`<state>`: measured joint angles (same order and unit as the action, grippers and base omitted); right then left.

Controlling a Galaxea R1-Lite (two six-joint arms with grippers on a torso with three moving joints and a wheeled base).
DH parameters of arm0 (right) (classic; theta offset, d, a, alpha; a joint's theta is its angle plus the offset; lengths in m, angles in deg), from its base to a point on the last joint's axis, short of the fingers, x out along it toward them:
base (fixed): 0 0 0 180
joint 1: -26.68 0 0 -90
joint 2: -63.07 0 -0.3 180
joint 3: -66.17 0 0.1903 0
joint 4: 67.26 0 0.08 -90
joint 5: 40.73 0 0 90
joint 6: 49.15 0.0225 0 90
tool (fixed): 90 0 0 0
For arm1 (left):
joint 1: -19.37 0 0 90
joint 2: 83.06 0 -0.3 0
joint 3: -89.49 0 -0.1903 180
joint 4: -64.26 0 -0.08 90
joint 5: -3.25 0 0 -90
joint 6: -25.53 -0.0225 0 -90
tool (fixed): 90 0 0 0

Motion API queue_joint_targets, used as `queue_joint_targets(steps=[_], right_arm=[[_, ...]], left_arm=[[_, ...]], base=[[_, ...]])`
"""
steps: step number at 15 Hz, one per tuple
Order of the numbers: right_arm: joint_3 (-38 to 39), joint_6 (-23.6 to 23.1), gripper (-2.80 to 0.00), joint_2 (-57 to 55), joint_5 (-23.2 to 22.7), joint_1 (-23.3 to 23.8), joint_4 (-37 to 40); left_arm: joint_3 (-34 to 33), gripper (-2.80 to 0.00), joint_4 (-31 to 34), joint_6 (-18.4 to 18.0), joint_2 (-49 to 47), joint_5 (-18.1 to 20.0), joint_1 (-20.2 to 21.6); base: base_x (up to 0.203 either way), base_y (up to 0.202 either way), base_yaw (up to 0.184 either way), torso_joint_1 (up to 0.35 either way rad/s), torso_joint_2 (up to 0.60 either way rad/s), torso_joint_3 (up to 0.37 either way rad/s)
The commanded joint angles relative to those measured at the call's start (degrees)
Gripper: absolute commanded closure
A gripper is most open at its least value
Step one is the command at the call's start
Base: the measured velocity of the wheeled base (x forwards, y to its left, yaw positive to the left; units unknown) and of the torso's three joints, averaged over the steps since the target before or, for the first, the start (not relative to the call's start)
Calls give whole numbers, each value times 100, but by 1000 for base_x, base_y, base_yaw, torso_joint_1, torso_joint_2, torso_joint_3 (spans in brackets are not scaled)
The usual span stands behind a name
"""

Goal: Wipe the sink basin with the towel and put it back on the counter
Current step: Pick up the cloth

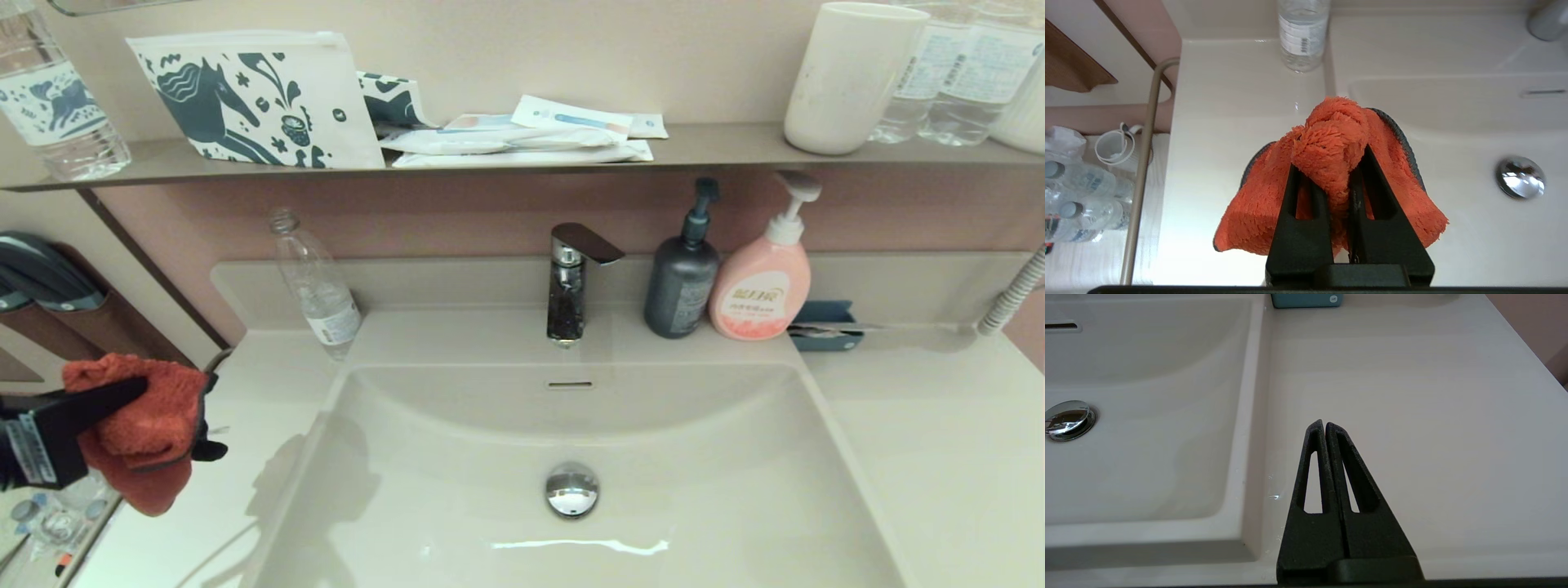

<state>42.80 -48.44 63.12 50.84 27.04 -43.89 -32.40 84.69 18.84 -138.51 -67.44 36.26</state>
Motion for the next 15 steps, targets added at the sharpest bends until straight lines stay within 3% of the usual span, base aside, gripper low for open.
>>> queue_joint_targets(steps=[1,6,10,12,15], right_arm=[[0,0,0,-5,1,0,0],[0,0,0,-5,1,0,0],[0,0,0,-5,1,0,0],[0,0,0,-5,1,0,0],[0,0,0,-5,1,0,0]], left_arm=[[135,0,386,0,474,19,-94],[329,0,936,-8,1010,-10,-326],[491,0,1097,367,976,-465,-1147],[529,0,1084,865,824,-1079,-1736],[588,0,978,1746,238,-2582,-2513]], base=[[0,0,0,0,0,0],[0,0,0,0,0,0],[0,0,0,0,0,0],[0,0,0,0,0,0],[0,0,0,0,0,0]])
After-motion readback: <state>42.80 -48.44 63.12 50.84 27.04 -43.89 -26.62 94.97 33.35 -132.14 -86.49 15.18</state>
